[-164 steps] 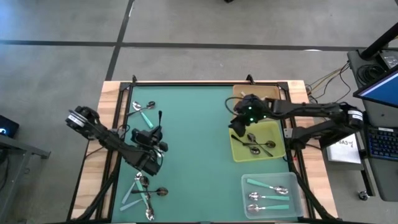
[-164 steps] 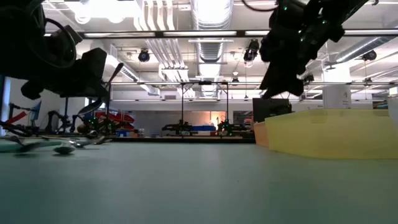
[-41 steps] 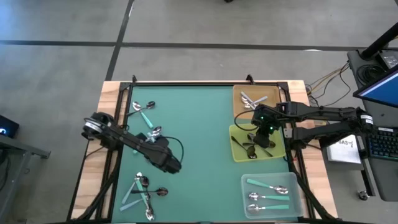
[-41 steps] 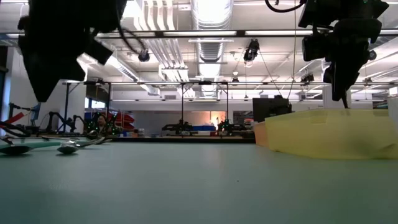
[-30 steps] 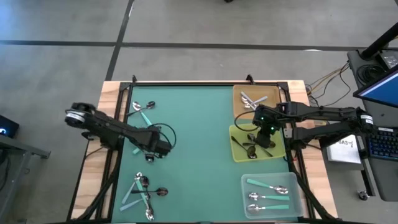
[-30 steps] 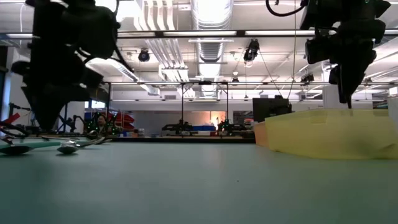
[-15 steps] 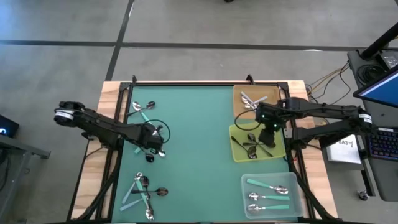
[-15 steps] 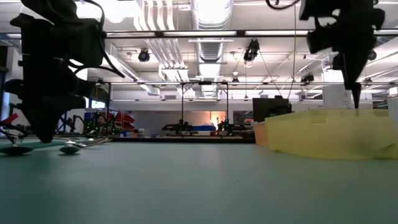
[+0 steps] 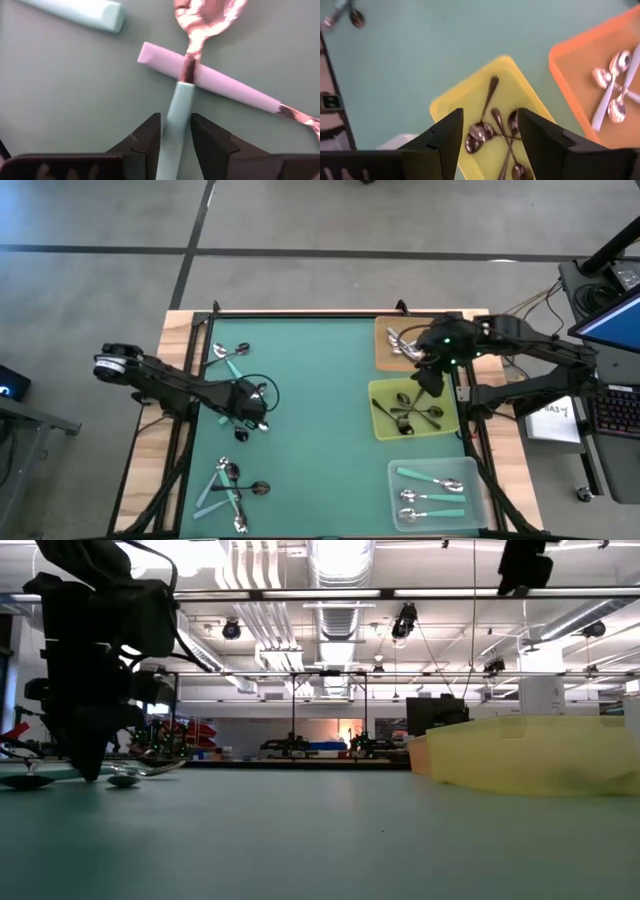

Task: Sort silverware by color (type)
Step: Put the green spoon into the transparent bin

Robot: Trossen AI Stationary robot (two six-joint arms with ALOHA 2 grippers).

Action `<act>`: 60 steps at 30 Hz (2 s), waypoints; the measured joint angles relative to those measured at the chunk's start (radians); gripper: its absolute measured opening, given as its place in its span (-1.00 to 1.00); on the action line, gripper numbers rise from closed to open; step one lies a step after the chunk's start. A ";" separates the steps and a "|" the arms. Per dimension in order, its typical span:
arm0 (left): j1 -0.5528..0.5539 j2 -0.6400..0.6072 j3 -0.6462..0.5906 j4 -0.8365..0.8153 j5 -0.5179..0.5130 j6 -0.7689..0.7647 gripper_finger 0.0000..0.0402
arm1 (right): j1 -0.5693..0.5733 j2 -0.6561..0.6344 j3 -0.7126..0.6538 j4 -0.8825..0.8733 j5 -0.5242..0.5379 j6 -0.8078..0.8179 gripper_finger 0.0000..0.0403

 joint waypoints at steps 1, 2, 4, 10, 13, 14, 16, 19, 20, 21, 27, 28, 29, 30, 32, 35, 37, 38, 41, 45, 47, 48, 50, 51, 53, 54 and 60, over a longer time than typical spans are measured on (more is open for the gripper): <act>0.001 0.008 0.000 -0.004 0.000 -0.018 -0.50 | 0.000 0.000 0.015 0.001 0.000 0.000 -0.10; 0.000 0.017 0.000 -0.001 -0.001 -0.040 -0.48 | 0.000 0.000 0.026 0.000 0.000 0.000 -0.10; 0.000 0.038 -0.001 -0.004 -0.002 -0.078 -0.47 | 0.000 0.000 0.041 0.001 0.000 0.000 -0.11; -0.001 0.082 0.019 -0.007 -0.005 -0.091 -0.71 | 0.000 0.000 0.030 0.000 0.002 0.004 -0.11; -0.001 0.078 0.030 -0.014 -0.023 -0.099 -0.84 | 0.000 0.002 0.009 0.001 0.003 0.006 -0.14; -0.001 0.075 0.033 -0.015 -0.034 -0.107 -0.84 | 0.000 0.003 0.001 0.001 0.008 0.007 -0.14; 0.000 0.073 0.035 -0.020 -0.070 -0.117 -0.84 | 0.000 0.003 -0.015 0.002 0.041 0.007 -0.16; 0.001 0.069 0.044 -0.020 -0.136 -0.131 -0.84 | 0.000 0.003 -0.044 0.002 0.115 0.007 -0.20; 0.001 0.068 0.048 -0.017 -0.165 -0.137 -0.84 | 0.000 0.003 -0.056 0.002 0.140 0.007 -0.21; 0.001 0.068 0.050 -0.015 -0.197 -0.145 -0.84 | 0.000 0.003 -0.068 0.002 0.163 0.007 -0.22; 0.001 0.066 0.062 -0.017 -0.464 -0.193 -0.84 | 0.000 0.003 -0.147 0.005 0.210 0.007 -0.25; 0.000 0.066 0.063 -0.016 -0.517 -0.207 -0.84 | 0.000 0.003 -0.162 0.006 0.210 0.007 -0.26; 0.000 0.066 0.063 -0.015 -0.564 -0.227 -0.84 | 0.000 0.003 -0.177 0.008 0.210 0.007 -0.25; 0.000 0.066 0.063 -0.016 -0.612 -0.248 -0.84 | 0.000 0.002 -0.193 0.012 0.210 0.007 -0.25; 0.000 0.066 0.063 -0.015 -0.705 -0.300 -0.84 | 0.000 0.002 -0.230 0.032 0.210 0.008 -0.25; -0.003 0.065 0.064 -0.015 -0.811 -0.386 -0.83 | 0.000 0.002 -0.281 0.084 0.209 0.018 -0.24; -0.004 0.065 0.069 -0.010 -0.841 -0.441 -0.83 | 0.000 0.001 -0.318 0.153 0.208 0.027 -0.24; -0.005 0.065 0.073 0.007 -0.843 -0.463 -0.83 | 0.000 0.001 -0.338 0.205 0.204 0.027 -0.24; -0.022 0.065 0.086 0.138 -0.841 -0.455 -0.83 | 0.000 0.000 -0.411 0.454 0.144 0.042 -0.24; -0.066 0.065 0.087 0.509 -0.804 -0.173 -0.83 | 0.000 0.009 -0.524 0.907 0.016 0.102 -0.25; -0.084 0.065 0.087 0.730 -0.773 -0.008 -0.83 | 0.000 0.028 -0.565 1.092 -0.038 0.142 -0.25; -0.091 0.065 0.087 0.836 -0.759 0.067 -0.83 | 0.000 0.041 -0.579 1.155 -0.061 0.153 -0.26; -0.098 0.065 0.087 1.035 -0.732 0.199 -0.83 | 0.000 0.070 -0.592 1.233 -0.108 0.162 -0.26; -0.100 0.065 0.087 1.123 -0.726 0.250 -0.83 | 0.000 0.086 -0.593 1.244 -0.120 0.162 -0.26; -0.100 0.068 0.087 1.278 -0.714 0.338 -0.83 | 0.001 0.119 -0.593 1.249 -0.138 0.159 -0.23; -0.099 0.071 0.087 1.342 -0.697 0.374 -0.83 | 0.003 0.136 -0.593 1.255 -0.140 0.158 -0.21; -0.085 0.156 0.094 1.611 -0.640 0.481 -0.83 | 0.020 0.232 -0.587 1.316 -0.150 0.148 -0.06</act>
